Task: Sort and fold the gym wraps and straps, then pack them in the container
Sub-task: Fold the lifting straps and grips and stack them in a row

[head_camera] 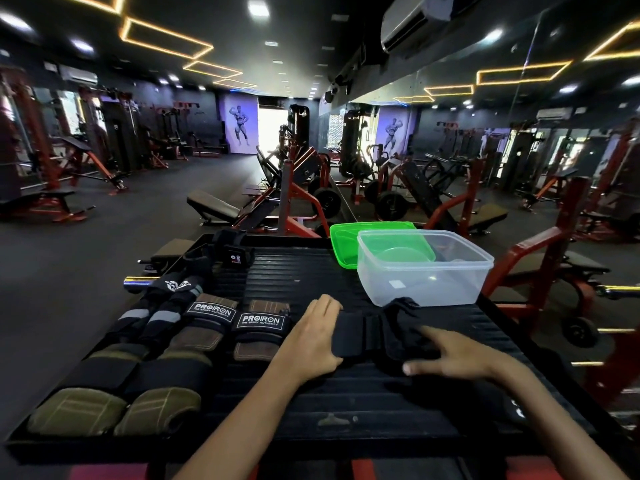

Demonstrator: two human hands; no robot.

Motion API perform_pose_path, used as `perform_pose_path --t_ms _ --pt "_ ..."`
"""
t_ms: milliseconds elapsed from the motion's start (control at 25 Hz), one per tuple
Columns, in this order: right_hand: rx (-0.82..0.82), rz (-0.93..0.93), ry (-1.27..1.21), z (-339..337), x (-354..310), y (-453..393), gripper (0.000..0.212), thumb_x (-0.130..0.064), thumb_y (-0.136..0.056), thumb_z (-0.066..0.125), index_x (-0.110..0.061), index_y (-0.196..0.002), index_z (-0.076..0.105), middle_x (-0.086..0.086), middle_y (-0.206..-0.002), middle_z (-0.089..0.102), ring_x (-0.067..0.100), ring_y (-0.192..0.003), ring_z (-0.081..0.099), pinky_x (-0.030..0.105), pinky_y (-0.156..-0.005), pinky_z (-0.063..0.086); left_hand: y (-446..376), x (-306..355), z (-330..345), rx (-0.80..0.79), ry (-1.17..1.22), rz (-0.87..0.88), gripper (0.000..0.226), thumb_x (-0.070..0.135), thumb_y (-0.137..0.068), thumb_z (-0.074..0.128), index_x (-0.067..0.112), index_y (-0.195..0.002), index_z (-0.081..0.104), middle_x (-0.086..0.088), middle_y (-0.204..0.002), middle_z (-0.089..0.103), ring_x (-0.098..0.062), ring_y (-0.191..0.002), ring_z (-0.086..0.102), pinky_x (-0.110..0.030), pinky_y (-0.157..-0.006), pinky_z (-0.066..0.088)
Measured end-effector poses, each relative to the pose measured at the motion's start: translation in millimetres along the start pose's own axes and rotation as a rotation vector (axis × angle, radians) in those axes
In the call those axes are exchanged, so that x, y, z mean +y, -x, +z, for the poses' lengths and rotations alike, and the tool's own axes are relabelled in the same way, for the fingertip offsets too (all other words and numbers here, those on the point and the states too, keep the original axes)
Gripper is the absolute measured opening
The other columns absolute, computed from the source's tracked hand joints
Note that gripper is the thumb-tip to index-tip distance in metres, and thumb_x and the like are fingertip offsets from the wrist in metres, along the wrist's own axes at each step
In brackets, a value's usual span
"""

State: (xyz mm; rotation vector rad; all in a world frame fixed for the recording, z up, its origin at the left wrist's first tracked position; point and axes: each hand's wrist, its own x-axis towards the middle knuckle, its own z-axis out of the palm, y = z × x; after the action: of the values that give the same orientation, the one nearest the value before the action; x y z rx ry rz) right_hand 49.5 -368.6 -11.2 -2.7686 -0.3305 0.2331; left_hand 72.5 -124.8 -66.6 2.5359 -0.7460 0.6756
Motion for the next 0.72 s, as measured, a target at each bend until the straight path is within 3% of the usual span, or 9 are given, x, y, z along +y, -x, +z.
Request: perform_pose_path --t_ms 80,160,240,320,400,480,520,640,720 --pt "0.052 0.024 -0.516 -6.6 5.3 -3.6 0.066 -0.037 -0.078 0.071 -0.023 -0.134 0.037 -0.009 -0.133 0.044 0.008 -0.118 0.045 0.021 -0.099 0.034 -1.4 2.2 0.9 0.135 -0.076 0.143 0.058 0.017 -0.057 0.078 0.009 -0.104 0.045 -0.003 -0.106 0.044 -0.019 -0.095 0.046 -0.027 -0.084 0.044" --pt "0.12 0.05 -0.789 -3.3 17.2 -12.3 0.081 -0.018 -0.065 0.084 -0.016 -0.133 0.04 0.001 -0.13 0.053 0.014 -0.108 0.054 0.023 -0.09 0.044 -3.0 7.0 -2.9 0.226 -0.079 0.266 0.061 0.01 -0.051 0.078 0.009 -0.102 0.043 -0.005 -0.106 0.043 -0.02 -0.095 0.045 -0.024 -0.083 0.042" --pt "0.063 0.033 -1.01 4.9 23.6 -15.4 0.077 -0.009 -0.052 0.082 -0.018 -0.122 0.053 0.004 -0.115 0.065 0.015 -0.098 0.064 0.022 -0.079 0.051 -3.2 12.2 -6.4 0.268 -0.136 0.424 0.065 0.007 -0.046 0.077 0.008 -0.101 0.042 -0.006 -0.107 0.041 -0.023 -0.097 0.045 -0.028 -0.086 0.04" --pt "0.02 0.027 -1.047 9.6 24.5 -14.0 0.068 -0.01 -0.042 0.084 -0.017 -0.106 0.06 0.003 -0.097 0.071 0.013 -0.087 0.068 0.021 -0.072 0.052 -2.1 17.3 -10.0 0.262 -0.242 0.529 0.072 0.015 -0.041 0.082 0.009 -0.1 0.042 -0.006 -0.109 0.04 -0.024 -0.098 0.045 -0.032 -0.087 0.039" --pt "0.023 0.013 -1.017 6.2 20.7 -8.2 0.048 -0.002 -0.053 0.084 -0.015 -0.093 0.061 0.005 -0.09 0.069 0.012 -0.078 0.067 0.019 -0.067 0.052 -1.9 19.0 -8.5 0.247 -0.282 0.478 0.081 0.028 -0.035 0.088 0.012 -0.102 0.043 -0.006 -0.114 0.041 -0.024 -0.099 0.045 -0.036 -0.085 0.043" --pt "0.056 -0.06 -0.897 1.4 18.7 -9.1 0.028 0.007 -0.079 0.065 -0.02 -0.086 0.062 0.002 -0.088 0.066 0.006 -0.078 0.064 0.013 -0.066 0.05 -3.5 16.3 -4.2 0.295 -0.268 0.345 0.087 0.036 -0.034 0.089 0.017 -0.106 0.044 -0.007 -0.123 0.041 -0.025 -0.101 0.05 -0.038 -0.082 0.046" --pt "0.069 -0.103 -0.836 -0.6 18.4 -7.8 0.031 0.007 -0.087 0.054 -0.023 -0.083 0.063 -0.001 -0.086 0.067 0.0 -0.078 0.063 0.008 -0.065 0.048 -4.7 14.2 -2.9 0.308 -0.28 0.286 0.088 0.039 -0.034 0.089 0.02 -0.107 0.044 -0.007 -0.122 0.045 -0.025 -0.096 0.054 -0.037 -0.081 0.043" --pt "0.256 -0.251 -0.655 -8.7 5.2 -5.6 0.027 0.001 -0.093 0.048 -0.019 -0.083 0.063 0.002 -0.085 0.07 -0.018 -0.067 0.059 -0.003 -0.06 0.041 -6.0 8.0 2.5 0.294 -0.343 0.117 0.088 0.052 -0.038 0.086 0.022 -0.11 0.044 -0.002 -0.09 0.059 -0.021 -0.069 0.059 -0.033 -0.07 0.035" --pt "0.364 -0.366 -0.728 -17.4 -2.6 -11.3 0.036 0.01 -0.093 0.041 -0.019 -0.1 0.06 -0.006 -0.102 0.07 -0.025 -0.081 0.055 -0.008 -0.064 0.037 -4.6 10.9 2.5 0.219 -0.282 -0.027 0.091 0.062 -0.045 0.081 0.02 -0.116 0.042 -0.001 -0.081 0.063 -0.022 -0.067 0.063 -0.033 -0.066 0.044"
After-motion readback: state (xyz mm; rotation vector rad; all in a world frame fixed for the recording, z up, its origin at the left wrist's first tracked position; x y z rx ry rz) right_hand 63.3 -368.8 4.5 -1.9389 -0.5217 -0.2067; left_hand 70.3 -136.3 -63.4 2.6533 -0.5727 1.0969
